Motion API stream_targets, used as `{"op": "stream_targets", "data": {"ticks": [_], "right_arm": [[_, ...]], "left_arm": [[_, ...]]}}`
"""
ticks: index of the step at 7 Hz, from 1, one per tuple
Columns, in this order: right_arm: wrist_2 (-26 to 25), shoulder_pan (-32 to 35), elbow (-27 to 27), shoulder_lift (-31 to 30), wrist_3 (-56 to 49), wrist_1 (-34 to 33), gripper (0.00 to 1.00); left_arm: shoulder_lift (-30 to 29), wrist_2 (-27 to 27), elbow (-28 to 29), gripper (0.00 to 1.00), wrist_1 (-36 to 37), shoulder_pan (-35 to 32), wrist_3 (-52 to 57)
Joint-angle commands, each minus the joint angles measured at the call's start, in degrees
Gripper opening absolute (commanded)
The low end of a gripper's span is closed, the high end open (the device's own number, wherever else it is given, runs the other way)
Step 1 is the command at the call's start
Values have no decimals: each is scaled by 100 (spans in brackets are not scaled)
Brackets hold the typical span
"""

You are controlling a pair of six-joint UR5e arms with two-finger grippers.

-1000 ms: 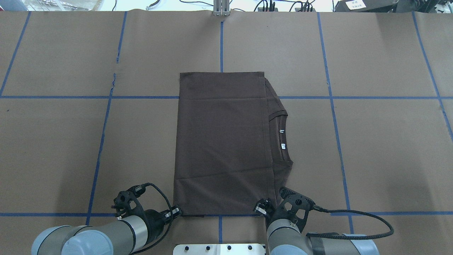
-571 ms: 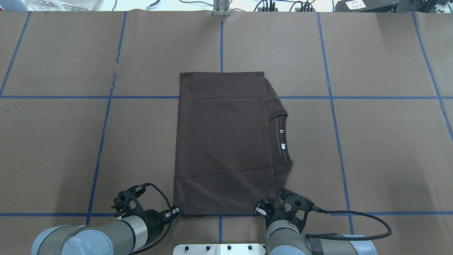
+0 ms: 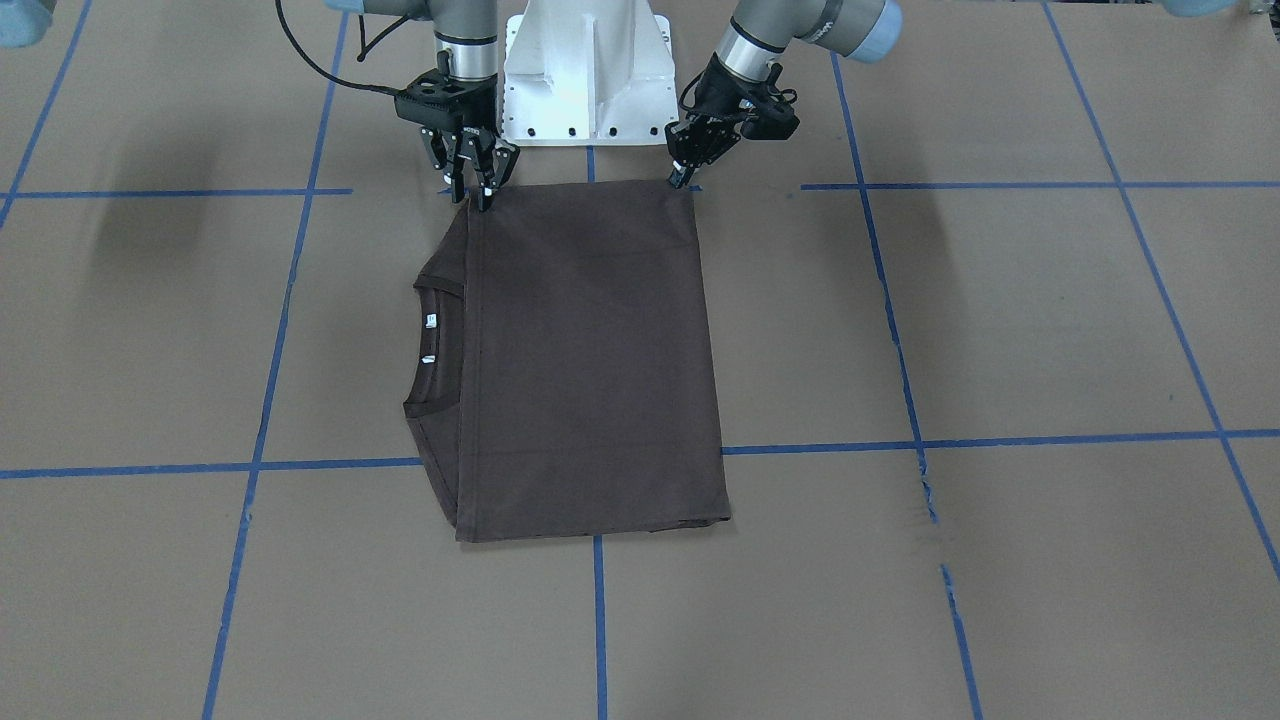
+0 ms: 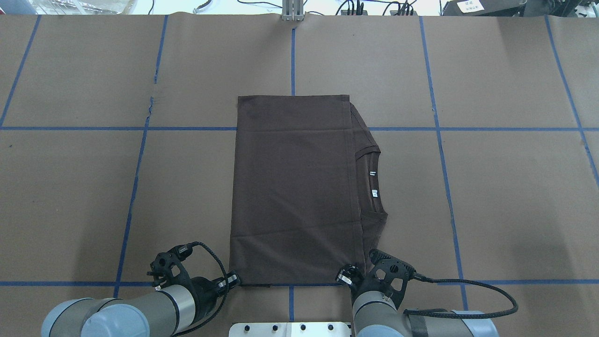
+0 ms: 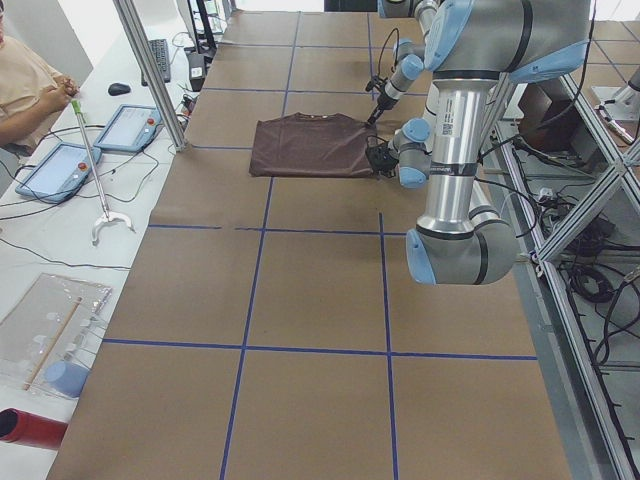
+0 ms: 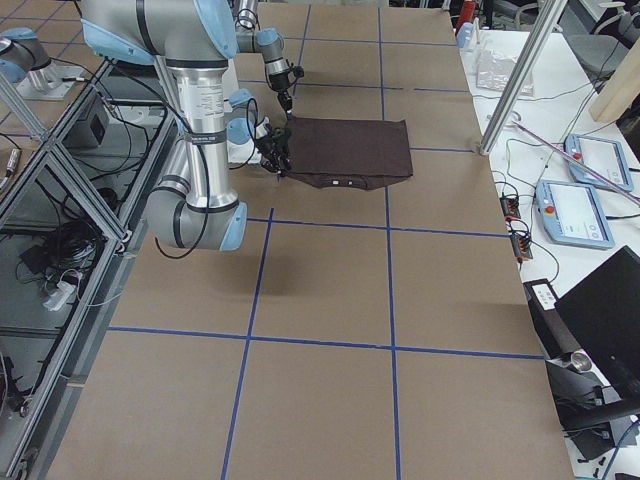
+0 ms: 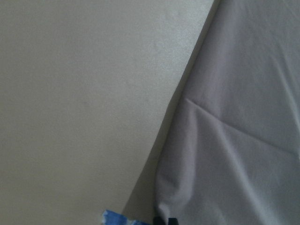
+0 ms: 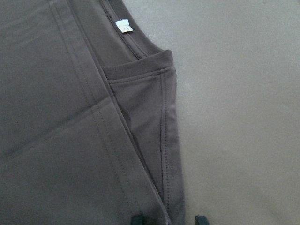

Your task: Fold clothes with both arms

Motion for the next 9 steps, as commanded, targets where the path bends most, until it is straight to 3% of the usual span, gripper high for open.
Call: {"op": "stream_targets", "data": {"ticks": [1,7,8,9], "right_arm": [[-10,20,31,10,-11,2,0],[-10,90,49,89,-55,-16,0],[16,160,232,89,-72,-50,0],[42,239,651,63,-142,-146,0]], "left_arm": [[0,-4,-4,0,0,-9,0],[-9,-4,-39,0,0,-26,44],[0,-56,-222,0,44,-70,105],[17,-248,-763,0,549,-88,306]]}}
